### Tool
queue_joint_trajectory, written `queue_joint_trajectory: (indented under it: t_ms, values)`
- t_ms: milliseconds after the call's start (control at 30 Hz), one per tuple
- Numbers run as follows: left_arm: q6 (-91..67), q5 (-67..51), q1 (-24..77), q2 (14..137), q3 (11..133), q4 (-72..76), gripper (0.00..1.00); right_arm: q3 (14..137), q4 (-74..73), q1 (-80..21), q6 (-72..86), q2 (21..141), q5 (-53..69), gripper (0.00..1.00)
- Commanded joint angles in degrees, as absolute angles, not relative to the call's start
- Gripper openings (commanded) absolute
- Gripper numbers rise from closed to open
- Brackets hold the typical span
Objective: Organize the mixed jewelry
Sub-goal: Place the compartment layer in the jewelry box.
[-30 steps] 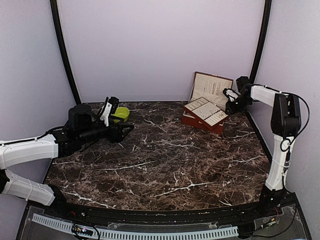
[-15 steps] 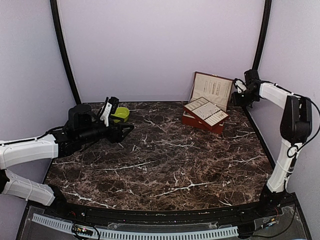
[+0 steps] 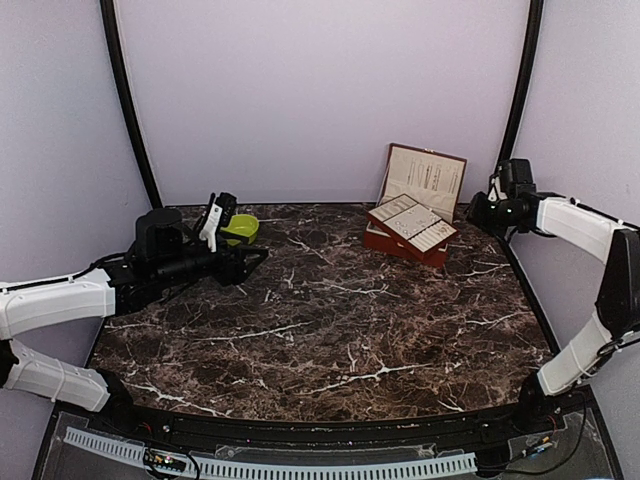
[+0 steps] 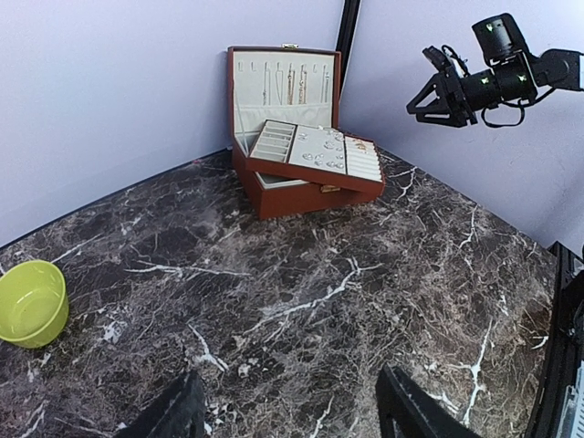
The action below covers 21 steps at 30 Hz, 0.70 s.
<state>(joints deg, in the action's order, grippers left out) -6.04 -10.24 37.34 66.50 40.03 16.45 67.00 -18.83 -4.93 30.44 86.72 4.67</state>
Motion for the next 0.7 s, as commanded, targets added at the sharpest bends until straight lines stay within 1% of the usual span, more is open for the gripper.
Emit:
queue_joint_trajectory:
  t_ms: [0,267,467,667]
  values:
    - [-7.1,-10.7,37.1,63.7,41.2,16.0,0.66,64.1,-15.3,-7.6,42.1,86.3,0.9,0.39]
    - [-7.3,-10.2,37.1,62.4,41.0,15.5,0.67,63.7,-15.4,-11.3,46.9,89.9,-4.1,0.36]
    - [-7.5,-10.1,37.1,62.1,41.0,15.3,0.67,67.4,-18.5,-13.4,47.3,93.9,-8.8,0.33]
    - [-7.5,-10.0,37.1,61.7,41.0,15.1,0.67,70.3,-19.3,-14.5,47.9,97.2,-10.1,0.3]
